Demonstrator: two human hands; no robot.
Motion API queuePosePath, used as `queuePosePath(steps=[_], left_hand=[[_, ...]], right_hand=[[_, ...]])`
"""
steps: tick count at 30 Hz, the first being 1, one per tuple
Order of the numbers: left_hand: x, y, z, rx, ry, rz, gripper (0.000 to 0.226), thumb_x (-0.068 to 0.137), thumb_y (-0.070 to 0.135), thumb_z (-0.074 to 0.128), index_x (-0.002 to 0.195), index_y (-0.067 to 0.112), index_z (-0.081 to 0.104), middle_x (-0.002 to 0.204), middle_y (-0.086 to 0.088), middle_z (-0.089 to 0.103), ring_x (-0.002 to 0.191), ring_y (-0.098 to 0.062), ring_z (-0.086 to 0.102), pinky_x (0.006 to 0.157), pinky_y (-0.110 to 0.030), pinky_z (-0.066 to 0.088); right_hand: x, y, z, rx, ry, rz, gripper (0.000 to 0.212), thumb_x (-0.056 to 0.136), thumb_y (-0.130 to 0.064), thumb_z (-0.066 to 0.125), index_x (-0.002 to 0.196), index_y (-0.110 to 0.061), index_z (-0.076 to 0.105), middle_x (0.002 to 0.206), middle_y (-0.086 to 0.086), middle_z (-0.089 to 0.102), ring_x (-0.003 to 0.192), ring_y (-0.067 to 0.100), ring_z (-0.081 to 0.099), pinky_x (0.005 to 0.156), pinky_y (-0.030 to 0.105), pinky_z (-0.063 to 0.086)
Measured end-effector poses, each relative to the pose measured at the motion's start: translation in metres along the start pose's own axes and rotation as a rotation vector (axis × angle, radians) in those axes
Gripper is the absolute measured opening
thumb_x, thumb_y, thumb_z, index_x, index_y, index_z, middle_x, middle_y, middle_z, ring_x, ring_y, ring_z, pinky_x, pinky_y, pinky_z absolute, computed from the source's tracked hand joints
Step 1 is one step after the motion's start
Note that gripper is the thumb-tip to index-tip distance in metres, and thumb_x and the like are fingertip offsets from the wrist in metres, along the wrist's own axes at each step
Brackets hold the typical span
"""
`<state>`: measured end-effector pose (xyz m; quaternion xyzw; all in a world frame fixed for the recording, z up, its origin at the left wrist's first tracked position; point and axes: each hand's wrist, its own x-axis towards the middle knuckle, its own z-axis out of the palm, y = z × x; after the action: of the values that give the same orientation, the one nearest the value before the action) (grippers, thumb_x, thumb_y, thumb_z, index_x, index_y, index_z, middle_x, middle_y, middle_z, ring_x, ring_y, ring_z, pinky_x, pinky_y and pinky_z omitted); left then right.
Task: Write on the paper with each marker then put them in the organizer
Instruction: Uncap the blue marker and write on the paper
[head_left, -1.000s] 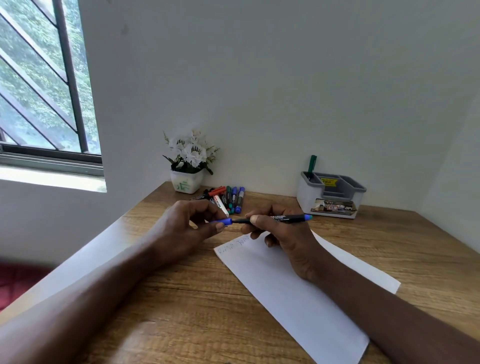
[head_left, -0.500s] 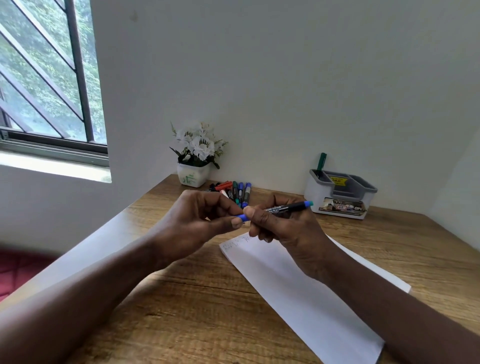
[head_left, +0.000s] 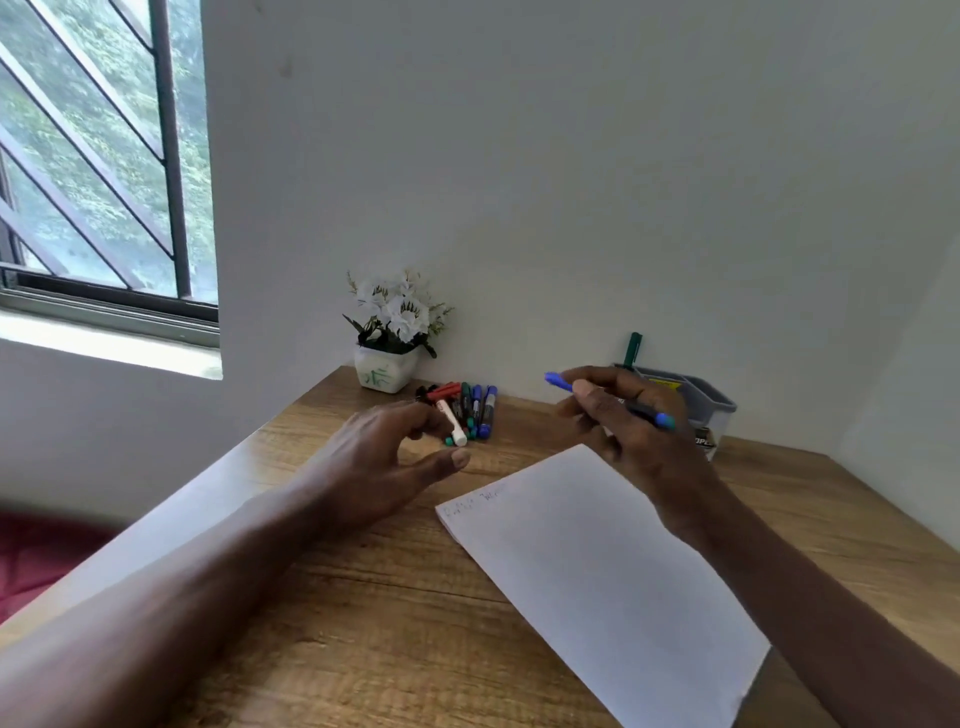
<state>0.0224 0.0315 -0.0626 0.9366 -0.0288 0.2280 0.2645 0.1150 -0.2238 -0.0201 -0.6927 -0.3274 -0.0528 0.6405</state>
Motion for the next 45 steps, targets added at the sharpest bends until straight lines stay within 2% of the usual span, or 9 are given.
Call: queuePosePath(steps=[4,9,16,20,26,35,38,41,45], left_hand=[[0.006,-0.004,0.002,0.085,-0.084,-0.016,0.044,0.087,0.073,0.053,0.115,0.04,0.064,0.121,0.024,0.061,0.097,0.004,0.053,0.078,-0.02,0.043],[0.015,-0.014,0.013,0.17,-0.146,-0.071,0.05,0.083,0.081,0.046,0.112,0.044,0.062,0.125,0.021,0.059,0.112,-0.004,0.055,0.094,-0.035,0.049],[0.02,-0.021,0.015,0.14,-0.174,-0.103,0.054,0.079,0.086,0.043,0.115,0.048,0.06,0.138,0.019,0.054,0.124,-0.008,0.051,0.103,-0.043,0.047],[0.021,-0.023,0.016,0.153,-0.189,-0.105,0.058,0.077,0.089,0.04,0.117,0.05,0.058,0.14,0.021,0.051,0.128,-0.008,0.048,0.105,-0.044,0.044],[0.019,-0.013,0.015,0.202,-0.2,-0.11,0.057,0.083,0.083,0.04,0.126,0.048,0.056,0.145,0.02,0.047,0.138,-0.009,0.038,0.108,-0.042,0.036],[0.019,-0.01,0.011,0.192,-0.247,-0.135,0.061,0.082,0.084,0.036,0.127,0.048,0.055,0.147,0.018,0.046,0.138,-0.011,0.038,0.11,-0.044,0.036],[0.019,-0.008,0.01,0.191,-0.25,-0.14,0.06,0.083,0.084,0.037,0.128,0.047,0.055,0.148,0.017,0.045,0.139,-0.012,0.037,0.111,-0.044,0.036],[0.018,-0.006,0.009,0.201,-0.262,-0.141,0.059,0.085,0.082,0.041,0.131,0.047,0.054,0.151,0.016,0.043,0.141,-0.013,0.035,0.112,-0.045,0.034],[0.017,-0.003,0.008,0.207,-0.299,-0.14,0.06,0.086,0.079,0.045,0.136,0.045,0.05,0.155,0.014,0.039,0.141,-0.013,0.039,0.115,-0.044,0.033]], right_hand=[[0.013,0.0,-0.028,-0.052,0.152,0.093,0.033,0.094,-0.047,0.059,0.108,-0.021,0.076,0.105,0.005,0.078,0.085,0.011,0.061,0.068,0.022,0.046],[0.052,0.015,-0.069,-0.085,0.516,0.098,0.021,0.1,-0.026,0.061,0.089,-0.029,0.078,0.099,0.011,0.079,0.086,0.017,0.073,0.076,0.034,0.059],[0.11,0.029,-0.097,-0.3,0.725,0.104,0.043,0.086,-0.008,0.075,0.122,-0.027,0.062,0.088,0.005,0.075,0.083,0.023,0.076,0.086,0.046,0.061],[0.132,0.037,-0.095,-0.371,0.695,0.052,0.076,0.085,-0.007,0.076,0.147,-0.03,0.039,0.084,0.002,0.071,0.083,0.026,0.075,0.085,0.046,0.062],[0.132,0.049,-0.083,-0.724,0.458,0.022,0.065,0.084,-0.009,0.079,0.142,-0.021,0.052,0.089,0.003,0.073,0.078,0.016,0.067,0.079,0.026,0.052],[0.139,0.068,-0.081,-1.013,0.175,0.208,0.07,0.092,-0.026,0.069,0.155,-0.018,0.039,0.146,0.014,0.055,0.129,0.031,0.056,0.101,0.033,0.045],[0.134,0.067,-0.075,-1.061,0.245,0.186,0.069,0.093,-0.029,0.062,0.156,-0.021,0.034,0.138,0.019,0.054,0.121,0.035,0.057,0.096,0.039,0.049],[0.122,0.061,-0.055,-1.203,0.379,-0.141,0.05,0.093,-0.022,0.057,0.142,-0.02,0.05,0.121,0.013,0.056,0.111,0.032,0.057,0.088,0.045,0.052],[0.112,0.056,-0.005,-1.019,0.148,-0.33,0.023,0.092,-0.021,0.063,0.114,-0.022,0.069,0.105,0.002,0.056,0.082,0.016,0.062,0.071,0.031,0.05]])
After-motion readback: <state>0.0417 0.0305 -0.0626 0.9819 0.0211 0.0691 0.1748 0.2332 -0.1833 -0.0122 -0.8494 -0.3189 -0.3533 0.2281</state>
